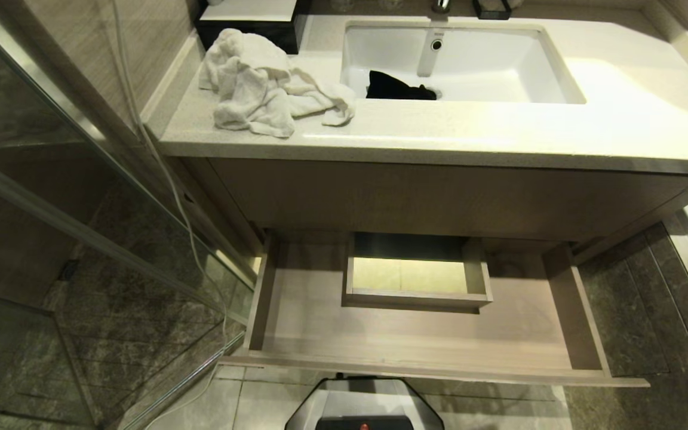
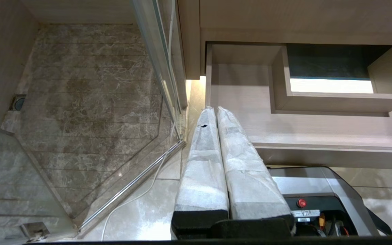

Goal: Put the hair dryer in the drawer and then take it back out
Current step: Put it into the drawer

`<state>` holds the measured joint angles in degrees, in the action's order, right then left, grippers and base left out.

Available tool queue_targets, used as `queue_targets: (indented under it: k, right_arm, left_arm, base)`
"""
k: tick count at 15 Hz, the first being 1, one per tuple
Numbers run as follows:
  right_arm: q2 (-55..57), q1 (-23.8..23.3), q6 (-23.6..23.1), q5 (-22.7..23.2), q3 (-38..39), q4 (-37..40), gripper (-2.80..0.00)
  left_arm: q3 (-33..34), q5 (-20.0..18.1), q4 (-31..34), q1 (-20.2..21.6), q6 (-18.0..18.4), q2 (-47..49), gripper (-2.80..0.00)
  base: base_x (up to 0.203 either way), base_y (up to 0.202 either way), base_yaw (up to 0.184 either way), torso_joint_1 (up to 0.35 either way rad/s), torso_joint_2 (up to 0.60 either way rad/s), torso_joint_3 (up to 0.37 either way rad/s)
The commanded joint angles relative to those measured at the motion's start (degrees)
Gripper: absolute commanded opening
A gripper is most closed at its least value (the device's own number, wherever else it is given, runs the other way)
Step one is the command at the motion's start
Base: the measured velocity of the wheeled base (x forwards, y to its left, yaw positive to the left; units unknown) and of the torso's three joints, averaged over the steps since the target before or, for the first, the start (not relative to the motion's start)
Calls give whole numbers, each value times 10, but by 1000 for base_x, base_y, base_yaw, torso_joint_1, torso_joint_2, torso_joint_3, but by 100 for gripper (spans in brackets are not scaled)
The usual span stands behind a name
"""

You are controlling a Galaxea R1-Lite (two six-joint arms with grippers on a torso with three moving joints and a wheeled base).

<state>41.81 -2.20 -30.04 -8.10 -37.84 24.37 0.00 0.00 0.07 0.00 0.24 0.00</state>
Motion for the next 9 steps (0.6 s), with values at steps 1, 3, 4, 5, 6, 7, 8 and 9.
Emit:
queue_targets:
  k: [1, 3, 4, 5, 6, 7, 8, 9]
  right_arm:
    - [-19, -12, -2, -1, 5, 7, -280]
    - [-25, -15, -2, -1, 4, 7, -280]
    - [-29, -16, -2, 0, 4, 7, -280]
    - [-37, -18, -3, 3, 5, 8, -280]
    - [-37, -18, -3, 3, 5, 9, -280]
    - [-44, -18, -4, 4, 6, 17, -280]
    - [-48, -18, -4, 4, 8, 18, -280]
    - [-52, -18, -4, 4, 13, 14, -280]
  left_arm:
    - [1, 0, 0, 0, 0, 0, -280]
    - [1, 0, 0, 0, 0, 0, -280]
    - [1, 0, 0, 0, 0, 0, -280]
    - [1, 0, 0, 0, 0, 0, -280]
    - [0, 0, 0, 0, 0, 0, -280]
    - [0, 0, 0, 0, 0, 0, -280]
    - [1, 0, 0, 0, 0, 0, -280]
    - [1, 0, 0, 0, 0, 0, -280]
  base:
    - [0, 0, 0, -178, 327, 136]
    - [0, 0, 0, -184, 320, 143]
    - [0, 0, 0, -177, 331, 149]
    - [0, 0, 0, -189, 327, 135]
    - [0, 0, 0, -178, 339, 139]
    - [0, 0, 0, -188, 344, 158]
    - [0, 0, 0, -189, 323, 147]
    - [0, 0, 0, -189, 340, 144]
